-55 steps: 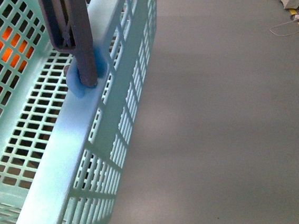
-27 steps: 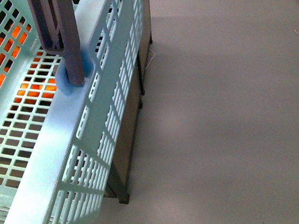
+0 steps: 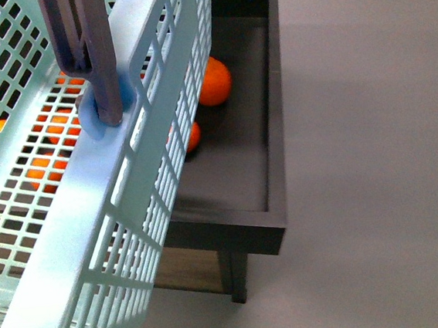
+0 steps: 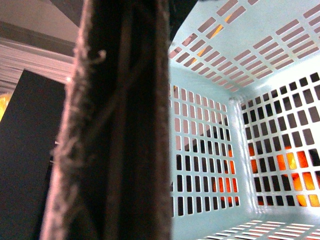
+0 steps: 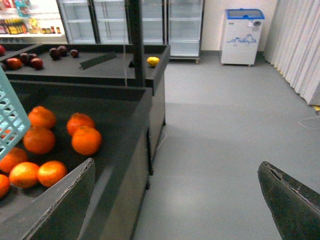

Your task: Pick lemon and mango into basket

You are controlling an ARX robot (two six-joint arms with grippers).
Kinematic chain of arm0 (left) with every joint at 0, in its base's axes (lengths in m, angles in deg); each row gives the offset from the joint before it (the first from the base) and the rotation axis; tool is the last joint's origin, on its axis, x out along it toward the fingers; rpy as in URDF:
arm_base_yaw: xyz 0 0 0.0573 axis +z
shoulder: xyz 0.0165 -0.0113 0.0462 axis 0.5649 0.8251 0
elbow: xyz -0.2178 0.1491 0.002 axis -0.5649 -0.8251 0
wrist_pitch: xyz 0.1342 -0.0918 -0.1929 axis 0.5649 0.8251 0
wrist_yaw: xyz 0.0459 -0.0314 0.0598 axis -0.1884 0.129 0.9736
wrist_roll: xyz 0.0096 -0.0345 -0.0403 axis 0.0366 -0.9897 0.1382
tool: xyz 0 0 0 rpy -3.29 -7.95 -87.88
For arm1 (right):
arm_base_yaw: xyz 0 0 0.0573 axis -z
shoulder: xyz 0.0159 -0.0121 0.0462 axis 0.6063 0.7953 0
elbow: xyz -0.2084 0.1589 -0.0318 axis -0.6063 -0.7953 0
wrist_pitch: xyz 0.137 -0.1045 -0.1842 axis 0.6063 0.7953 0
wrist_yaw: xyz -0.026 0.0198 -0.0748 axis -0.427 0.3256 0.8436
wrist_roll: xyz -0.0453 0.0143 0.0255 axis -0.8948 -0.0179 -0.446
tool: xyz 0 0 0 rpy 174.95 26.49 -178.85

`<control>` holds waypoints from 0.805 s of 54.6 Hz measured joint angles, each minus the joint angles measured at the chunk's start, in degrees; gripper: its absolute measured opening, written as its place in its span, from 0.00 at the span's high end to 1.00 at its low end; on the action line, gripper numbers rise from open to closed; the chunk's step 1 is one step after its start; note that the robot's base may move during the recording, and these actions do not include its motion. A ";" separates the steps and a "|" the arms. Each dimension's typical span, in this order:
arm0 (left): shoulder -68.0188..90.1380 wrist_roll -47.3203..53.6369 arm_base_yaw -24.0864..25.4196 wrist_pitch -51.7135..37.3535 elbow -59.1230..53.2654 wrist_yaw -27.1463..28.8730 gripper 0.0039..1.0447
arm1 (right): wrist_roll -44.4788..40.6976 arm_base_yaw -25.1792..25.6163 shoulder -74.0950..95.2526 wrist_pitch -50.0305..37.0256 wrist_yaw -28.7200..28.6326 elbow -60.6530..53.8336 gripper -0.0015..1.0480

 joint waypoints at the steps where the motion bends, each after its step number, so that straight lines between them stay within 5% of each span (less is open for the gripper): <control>1: 0.00 -0.02 0.00 0.02 0.00 0.02 0.96 | 0.00 0.00 -0.02 0.00 0.04 0.00 0.08; 44: 0.00 0.02 0.02 0.04 0.07 0.07 0.96 | 0.02 -0.02 0.00 0.07 0.02 0.00 0.08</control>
